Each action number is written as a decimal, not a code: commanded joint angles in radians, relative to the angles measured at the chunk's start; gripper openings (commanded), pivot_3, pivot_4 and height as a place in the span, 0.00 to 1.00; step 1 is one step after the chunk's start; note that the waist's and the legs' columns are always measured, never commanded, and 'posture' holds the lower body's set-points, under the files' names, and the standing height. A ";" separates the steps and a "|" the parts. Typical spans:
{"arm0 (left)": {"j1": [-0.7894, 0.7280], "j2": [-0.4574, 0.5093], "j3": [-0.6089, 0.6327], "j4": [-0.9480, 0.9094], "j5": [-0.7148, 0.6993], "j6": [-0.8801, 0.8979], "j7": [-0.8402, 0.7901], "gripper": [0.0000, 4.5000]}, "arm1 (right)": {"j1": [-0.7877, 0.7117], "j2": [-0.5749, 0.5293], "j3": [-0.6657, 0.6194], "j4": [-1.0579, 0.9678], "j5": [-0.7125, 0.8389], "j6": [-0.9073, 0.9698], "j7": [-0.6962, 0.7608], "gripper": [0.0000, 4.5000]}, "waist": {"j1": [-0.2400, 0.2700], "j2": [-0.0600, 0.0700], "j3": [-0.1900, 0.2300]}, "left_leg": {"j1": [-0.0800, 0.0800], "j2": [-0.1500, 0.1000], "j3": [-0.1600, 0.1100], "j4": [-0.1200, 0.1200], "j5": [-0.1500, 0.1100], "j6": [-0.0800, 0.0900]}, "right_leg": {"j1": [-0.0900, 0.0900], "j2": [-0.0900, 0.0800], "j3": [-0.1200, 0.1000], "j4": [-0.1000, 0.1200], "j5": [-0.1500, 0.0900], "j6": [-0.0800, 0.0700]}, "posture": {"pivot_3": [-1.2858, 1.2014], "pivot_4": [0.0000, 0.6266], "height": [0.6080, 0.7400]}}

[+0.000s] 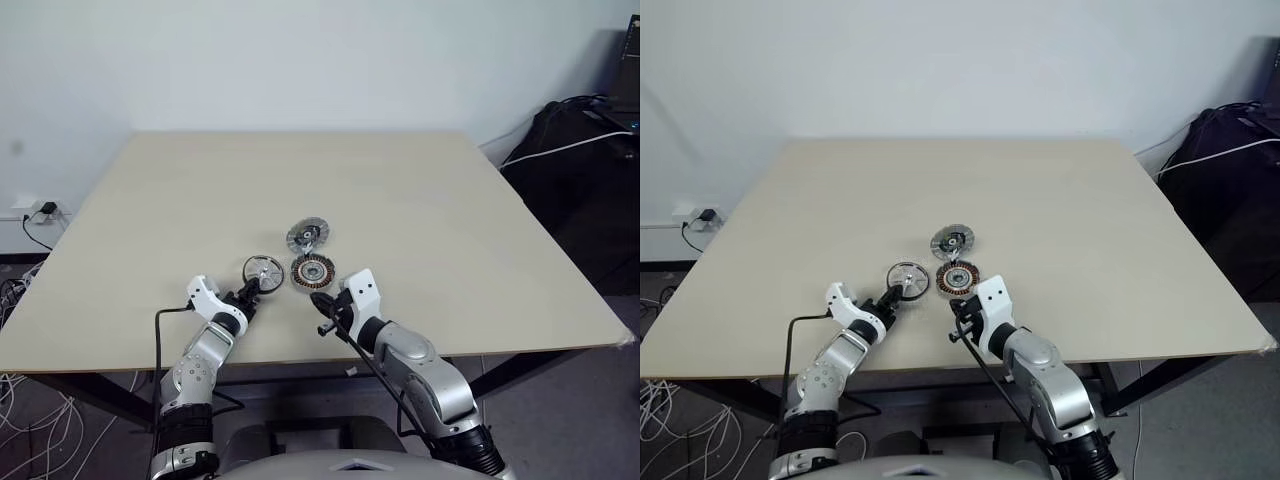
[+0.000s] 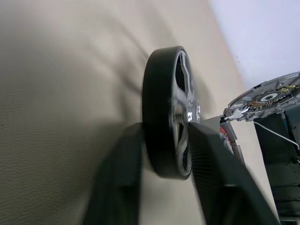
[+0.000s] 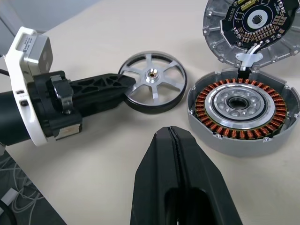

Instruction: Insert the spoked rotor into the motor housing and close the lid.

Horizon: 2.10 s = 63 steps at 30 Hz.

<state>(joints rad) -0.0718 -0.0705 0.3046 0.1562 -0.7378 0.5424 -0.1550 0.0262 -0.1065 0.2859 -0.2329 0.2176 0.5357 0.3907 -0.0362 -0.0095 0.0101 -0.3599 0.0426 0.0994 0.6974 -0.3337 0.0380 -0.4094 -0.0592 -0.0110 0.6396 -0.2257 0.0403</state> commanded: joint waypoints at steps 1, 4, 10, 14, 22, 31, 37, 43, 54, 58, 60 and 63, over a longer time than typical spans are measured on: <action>-0.007 -0.023 -0.011 -0.011 -0.007 0.009 -0.007 0.09 | -0.010 0.006 -0.007 -0.036 0.012 -0.009 -0.001 0.00 | 0.000 0.000 0.000 | 0.000 0.000 0.000 0.000 0.000 0.001 | 0.000 0.000 0.000 0.000 0.000 0.000 | 0.52 0.00 1.00; -0.004 -0.023 -0.010 -0.012 -0.016 0.016 -0.012 0.09 | -0.011 0.005 -0.007 -0.036 0.012 -0.009 -0.002 0.00 | 0.000 0.000 0.000 | 0.000 0.000 0.000 0.000 -0.001 0.001 | 0.000 0.000 0.000 0.000 0.000 0.000 | 0.52 0.00 1.00; 0.039 -0.023 -0.039 -0.081 -0.061 0.058 -0.079 0.09 | -0.009 0.004 -0.006 -0.038 0.010 -0.007 -0.005 0.00 | -0.001 0.000 0.000 | 0.000 0.000 0.000 0.000 0.000 0.001 | 0.000 0.000 0.000 0.000 0.000 0.000 | 0.52 0.00 1.00; 0.125 0.006 -0.072 -0.200 -0.114 0.136 -0.152 0.09 | -0.005 0.002 -0.008 -0.042 0.013 -0.005 -0.007 0.00 | 0.000 0.000 0.000 | -0.001 0.000 0.000 0.000 0.000 0.000 | -0.001 0.000 0.000 -0.001 0.000 0.000 | 0.52 0.00 1.00; 0.201 0.010 -0.081 -0.306 -0.210 0.212 -0.178 0.09 | -0.009 0.002 -0.005 -0.037 0.016 -0.003 -0.004 0.00 | -0.001 -0.001 0.000 | 0.000 0.001 0.000 0.000 -0.002 0.003 | -0.001 0.000 0.000 0.001 0.000 0.000 | 0.52 0.00 1.00; 0.088 -0.031 -0.078 -0.204 -0.200 0.206 -0.087 0.09 | -0.004 -0.007 -0.005 -0.049 0.019 -0.002 0.004 0.00 | 0.000 -0.001 0.000 | 0.000 0.000 0.000 0.000 -0.002 0.003 | -0.001 0.000 0.000 0.001 0.000 0.000 | 0.52 0.00 1.00; 0.007 -0.061 -0.098 -0.157 -0.192 0.192 -0.052 0.09 | 0.000 -0.014 -0.004 -0.056 0.021 -0.003 0.006 0.00 | -0.001 -0.001 0.000 | -0.001 0.000 0.000 0.000 0.000 0.001 | -0.001 0.000 0.000 0.000 0.000 0.000 | 0.52 0.00 1.00; -0.058 -0.092 -0.117 -0.093 -0.183 0.178 -0.015 0.09 | -0.001 -0.013 -0.001 -0.054 0.018 -0.007 0.004 0.00 | 0.000 -0.001 0.000 | -0.001 0.000 -0.001 0.000 0.000 0.001 | 0.000 0.000 0.000 0.000 0.000 0.000 | 0.52 0.00 1.00; -0.125 -0.116 -0.151 0.002 -0.181 0.146 0.004 0.09 | -0.001 -0.011 -0.002 -0.054 0.016 -0.010 0.000 0.00 | 0.000 -0.001 0.000 | -0.001 0.000 0.000 0.000 0.000 -0.001 | 0.000 0.000 0.000 0.000 0.000 0.000 | 0.52 0.00 1.00; -0.151 -0.124 -0.145 0.039 -0.177 0.133 0.015 0.09 | 0.000 -0.011 -0.002 -0.054 0.015 -0.011 -0.003 0.00 | 0.000 -0.001 0.000 | -0.001 -0.001 -0.001 0.000 0.000 -0.001 | 0.000 0.000 0.000 -0.001 0.000 0.000 | 0.52 0.00 1.00; -0.159 -0.122 -0.152 0.053 -0.176 0.134 0.016 0.09 | 0.001 -0.011 -0.002 -0.053 0.014 -0.013 -0.003 0.00 | -0.001 -0.001 0.001 | -0.001 -0.001 -0.001 0.000 0.000 -0.001 | 0.000 0.000 0.000 -0.001 0.000 0.000 | 0.52 0.00 1.00; -0.165 -0.119 -0.165 0.068 -0.174 0.142 0.021 0.09 | 0.001 -0.012 -0.001 -0.054 0.013 -0.013 -0.003 0.00 | 0.000 -0.001 0.001 | -0.001 -0.001 -0.001 0.000 0.001 -0.001 | 0.000 0.000 0.000 -0.001 0.000 0.000 | 0.52 0.00 1.00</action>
<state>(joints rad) -0.2169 -0.0758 0.1574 0.2369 -0.9107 0.6894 -0.1308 0.0353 -0.1219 0.2875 -0.2453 0.2257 0.5351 0.3891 -0.0366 -0.0110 0.0107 -0.3611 0.0421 0.0989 0.6976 -0.3332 0.0372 -0.4096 -0.0591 -0.0110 0.6385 -0.2256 0.0405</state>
